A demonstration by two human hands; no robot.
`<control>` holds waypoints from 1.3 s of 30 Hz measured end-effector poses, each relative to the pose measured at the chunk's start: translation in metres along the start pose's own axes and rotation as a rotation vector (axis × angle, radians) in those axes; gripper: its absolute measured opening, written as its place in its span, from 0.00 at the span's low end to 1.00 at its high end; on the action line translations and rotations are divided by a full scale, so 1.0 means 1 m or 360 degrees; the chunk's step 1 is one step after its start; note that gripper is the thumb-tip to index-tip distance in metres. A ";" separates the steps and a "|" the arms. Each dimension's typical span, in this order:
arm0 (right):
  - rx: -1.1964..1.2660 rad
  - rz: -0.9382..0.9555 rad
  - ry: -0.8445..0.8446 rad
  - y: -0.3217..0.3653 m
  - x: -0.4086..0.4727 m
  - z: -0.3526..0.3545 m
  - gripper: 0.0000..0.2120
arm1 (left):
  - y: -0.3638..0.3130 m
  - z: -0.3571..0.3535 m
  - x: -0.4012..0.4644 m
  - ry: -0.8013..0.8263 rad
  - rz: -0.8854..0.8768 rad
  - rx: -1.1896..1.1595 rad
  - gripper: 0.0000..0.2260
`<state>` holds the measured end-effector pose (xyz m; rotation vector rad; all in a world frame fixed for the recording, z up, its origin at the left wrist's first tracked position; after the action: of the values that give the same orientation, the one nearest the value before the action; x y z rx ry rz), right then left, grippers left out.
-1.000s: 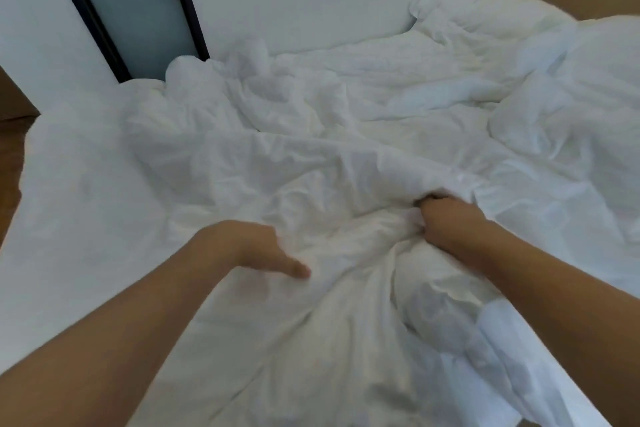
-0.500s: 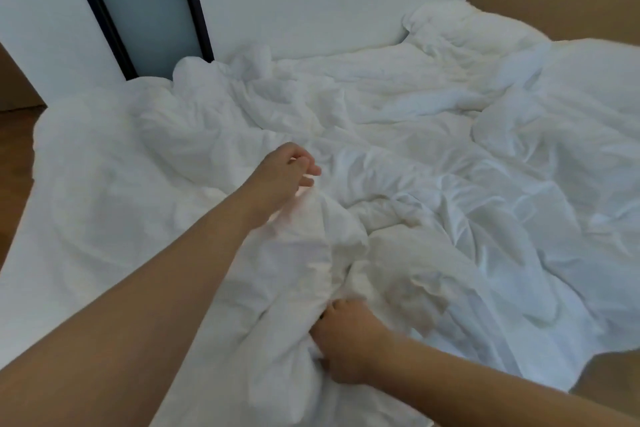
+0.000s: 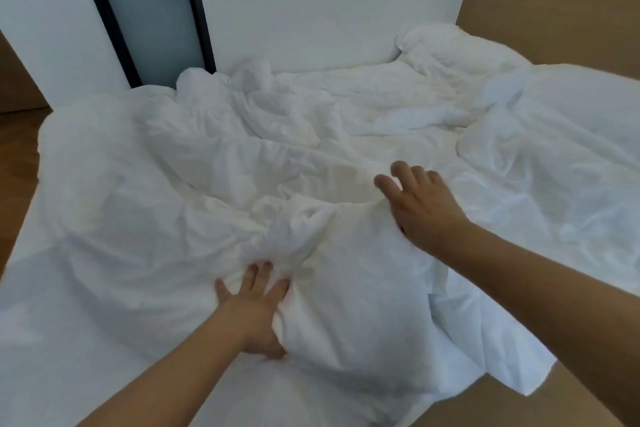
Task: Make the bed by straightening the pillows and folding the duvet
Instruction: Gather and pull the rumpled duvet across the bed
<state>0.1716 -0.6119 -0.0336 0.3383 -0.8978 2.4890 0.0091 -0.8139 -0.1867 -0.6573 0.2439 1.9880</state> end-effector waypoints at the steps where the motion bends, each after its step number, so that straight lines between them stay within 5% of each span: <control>1: 0.0119 0.0296 -0.0165 0.020 -0.010 0.016 0.20 | -0.005 -0.004 0.005 -0.0060 -0.0031 0.0008 0.48; 3: 0.0249 0.0879 -0.0047 0.061 -0.040 0.028 0.21 | -0.014 0.019 0.011 -0.0256 -0.0167 0.0059 0.29; 5: 0.0265 0.1117 0.0580 0.089 -0.071 0.022 0.20 | -0.024 0.065 0.012 -0.0412 -0.0297 0.0001 0.16; 8: 0.0434 0.0762 0.1604 0.093 -0.094 0.024 0.27 | -0.038 0.147 -0.002 -0.0638 -0.0396 -0.0370 0.10; 12: 0.2129 0.0032 0.2119 0.083 -0.079 0.053 0.32 | -0.072 0.226 -0.035 -0.0891 -0.0412 -0.0568 0.11; 16: 0.2997 -0.0494 0.1781 0.038 -0.073 0.047 0.37 | -0.111 0.252 -0.038 -0.1030 -0.0394 -0.0797 0.11; 23: 0.2659 -0.0844 0.1414 0.006 -0.101 0.016 0.47 | -0.180 0.253 0.014 -0.0780 -0.0428 -0.1073 0.08; 26: 0.2588 -0.0936 0.1268 0.013 -0.094 0.003 0.41 | -0.201 0.264 0.035 -0.0775 -0.0390 -0.1114 0.09; 30: 0.2545 -0.1038 0.1139 -0.003 -0.078 -0.022 0.10 | -0.217 0.274 0.077 -0.0674 -0.0384 -0.1192 0.16; 35: 0.2165 -0.1368 0.1202 -0.079 -0.081 -0.059 0.10 | -0.210 0.273 0.122 -0.0546 -0.0407 -0.0543 0.20; 39: 0.1794 -0.1528 0.1241 -0.127 -0.089 -0.092 0.07 | -0.186 0.262 0.130 -0.0735 -0.0741 -0.0873 0.14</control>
<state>0.3062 -0.4970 -0.0684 0.0594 0.8551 1.6580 0.0324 -0.5112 -0.0202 -0.5066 -0.6956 1.6844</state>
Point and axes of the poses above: each hand's wrist, its own x-axis towards the middle knuckle, its own z-axis out of the back of the hand, y = z × x, the point moved 5 cm from there along x, towards the middle knuckle, and after that the axes turned 10 degrees about -x, right-handed, at the moved point
